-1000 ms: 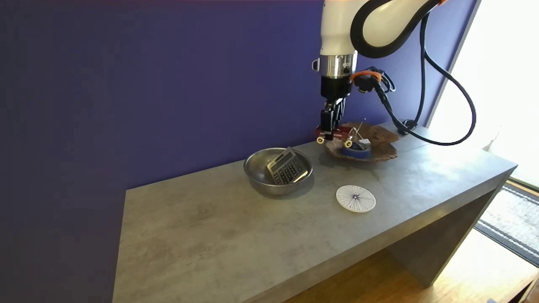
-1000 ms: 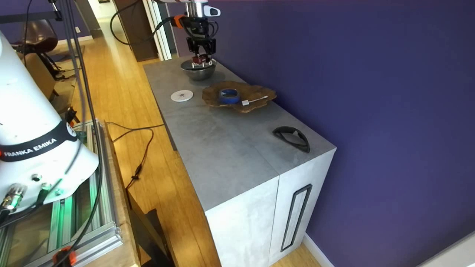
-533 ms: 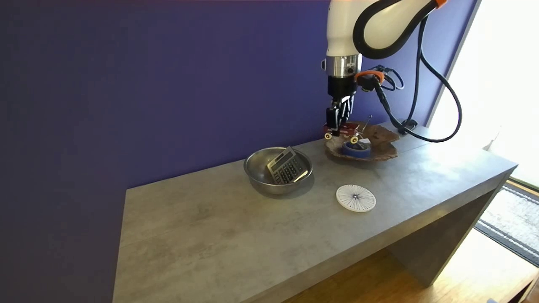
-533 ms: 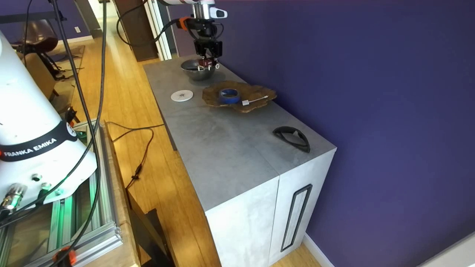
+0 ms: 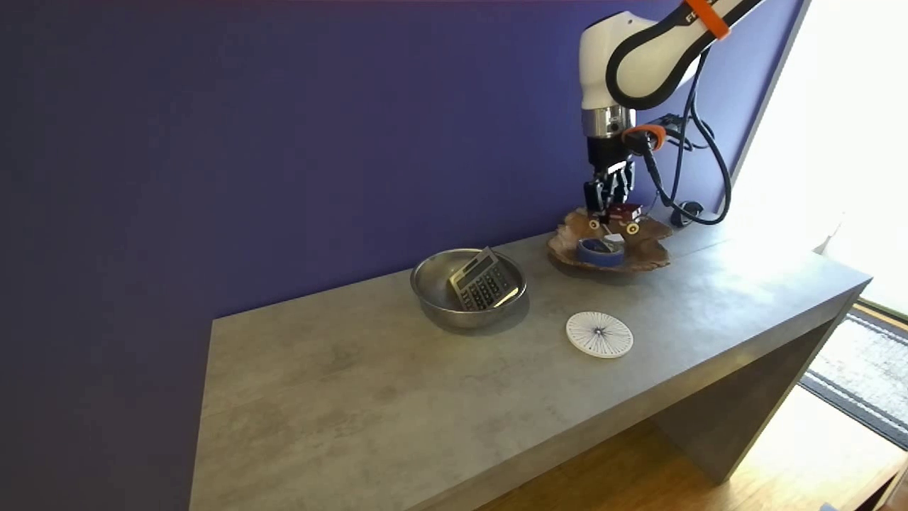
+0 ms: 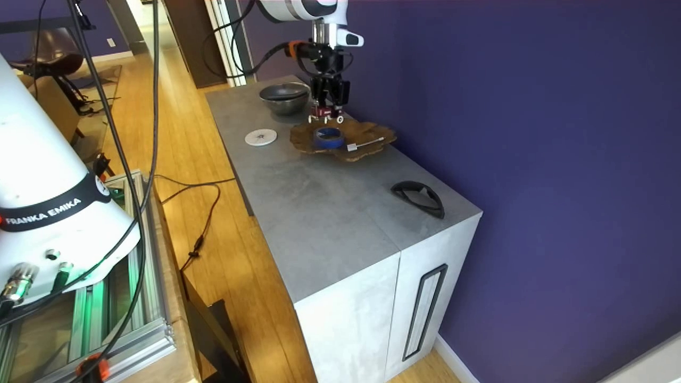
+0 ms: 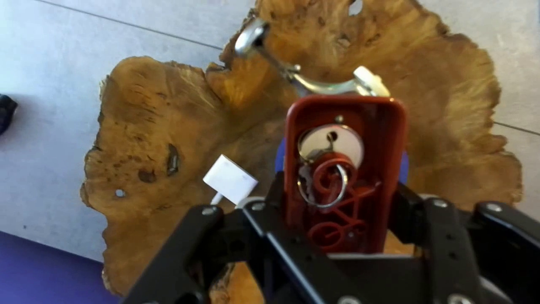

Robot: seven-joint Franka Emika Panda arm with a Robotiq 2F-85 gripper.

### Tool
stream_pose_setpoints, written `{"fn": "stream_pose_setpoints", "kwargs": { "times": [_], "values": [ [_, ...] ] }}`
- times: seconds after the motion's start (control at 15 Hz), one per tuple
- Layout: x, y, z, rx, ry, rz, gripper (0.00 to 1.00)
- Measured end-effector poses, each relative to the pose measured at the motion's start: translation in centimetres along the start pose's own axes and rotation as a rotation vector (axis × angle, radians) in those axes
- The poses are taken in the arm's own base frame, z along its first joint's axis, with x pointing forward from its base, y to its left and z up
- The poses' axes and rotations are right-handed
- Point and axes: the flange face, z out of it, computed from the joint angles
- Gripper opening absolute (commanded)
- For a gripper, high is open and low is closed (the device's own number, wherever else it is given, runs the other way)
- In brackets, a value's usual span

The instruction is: Put the toy cart on the tray

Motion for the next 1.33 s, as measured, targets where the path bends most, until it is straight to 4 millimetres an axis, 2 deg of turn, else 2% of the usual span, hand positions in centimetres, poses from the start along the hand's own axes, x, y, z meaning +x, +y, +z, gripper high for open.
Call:
{"fn": "stream_pose_setpoints", "kwargs": {
  "times": [0.4, 0.93, 1.0, 1.07, 1.2, 1.33],
  "values": [
    [1.7, 2.5, 3.7, 0.041, 0.007, 0.068, 0.27],
    [2.7, 6.1, 4.0, 0.073, 0.070, 0.109, 0.27],
    [2.7, 6.3, 4.1, 0.071, 0.071, 0.099, 0.30],
    [2.8, 6.4, 4.1, 0.070, 0.073, 0.087, 0.77],
    [2.8, 6.4, 4.1, 0.070, 0.074, 0.071, 0.82],
    [2.8, 6.4, 4.1, 0.070, 0.075, 0.062, 0.97]
  ]
}}
